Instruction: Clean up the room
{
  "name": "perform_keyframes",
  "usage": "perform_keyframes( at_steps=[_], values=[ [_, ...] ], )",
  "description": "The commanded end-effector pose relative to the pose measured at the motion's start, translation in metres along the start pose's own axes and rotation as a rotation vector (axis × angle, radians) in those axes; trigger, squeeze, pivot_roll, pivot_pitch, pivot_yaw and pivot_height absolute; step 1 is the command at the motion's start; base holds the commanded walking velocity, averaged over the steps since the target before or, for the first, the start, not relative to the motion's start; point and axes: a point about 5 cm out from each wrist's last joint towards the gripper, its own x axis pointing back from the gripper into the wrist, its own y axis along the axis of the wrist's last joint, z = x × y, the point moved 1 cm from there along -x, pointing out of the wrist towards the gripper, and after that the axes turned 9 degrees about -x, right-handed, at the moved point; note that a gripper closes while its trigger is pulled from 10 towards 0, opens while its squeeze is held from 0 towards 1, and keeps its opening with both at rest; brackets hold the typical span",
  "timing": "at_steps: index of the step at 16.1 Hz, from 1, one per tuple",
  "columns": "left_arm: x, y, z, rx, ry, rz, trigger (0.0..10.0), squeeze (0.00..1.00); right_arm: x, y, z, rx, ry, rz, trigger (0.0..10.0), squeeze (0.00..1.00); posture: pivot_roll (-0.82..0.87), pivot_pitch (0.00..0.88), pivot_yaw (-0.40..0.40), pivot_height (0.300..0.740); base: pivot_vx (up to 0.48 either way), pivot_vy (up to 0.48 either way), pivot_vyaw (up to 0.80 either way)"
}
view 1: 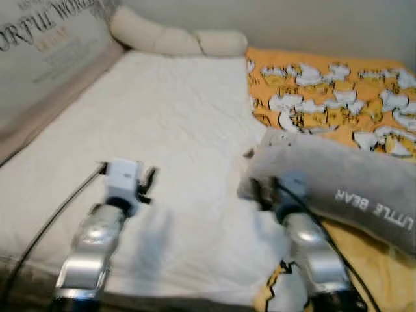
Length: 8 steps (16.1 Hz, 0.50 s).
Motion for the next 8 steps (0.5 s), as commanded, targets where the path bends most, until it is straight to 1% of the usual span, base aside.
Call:
perform_keyframes(
  at_steps=[1, 4, 6, 7, 8],
  values=[
    [-0.0016, 0.0035, -0.0075, -0.002, -0.024, -0.012, 10.0, 0.0, 0.0024, 0.0017, -0.0137, 0.01, -0.038, -0.007, 10.0, 1.0, 0.14, 0.0, 0.003, 0.74, 0.0, 0.0, 0.0],
    [-0.0016, 0.0039, -0.0085, -0.006, -0.034, -0.013, 10.0, 0.0, 0.0026, 0.0024, -0.0145, 0.01, -0.041, -0.012, 10.0, 1.0, 0.14, 0.0, 0.002, 0.74, 0.0, 0.0, 0.0],
    [-0.0009, 0.006, -0.0102, -0.048, -0.066, -0.021, 10.0, 0.0, 0.0028, 0.0054, -0.0157, 0.006, -0.05, -0.026, 10.0, 1.0, 0.14, 0.0, 0.0, 0.74, 0.0, 0.0, 0.0],
    [-0.0006, 0.0063, -0.0105, -0.054, -0.071, -0.022, 10.0, 0.0, 0.0029, 0.0056, -0.016, 0.006, -0.052, -0.027, 10.0, 1.0, 0.14, 0.0, 0.0, 0.74, 0.0, 0.0, 0.0],
    [0.0022, 0.0054, -0.0137, -0.076, -0.109, -0.019, 10.0, 0.0, 0.0038, 0.0036, -0.0213, -0.033, -0.083, -0.011, 10.0, 1.0, 0.14, 0.0, 0.003, 0.74, 0.0, 0.0, 0.0]
  ],
)
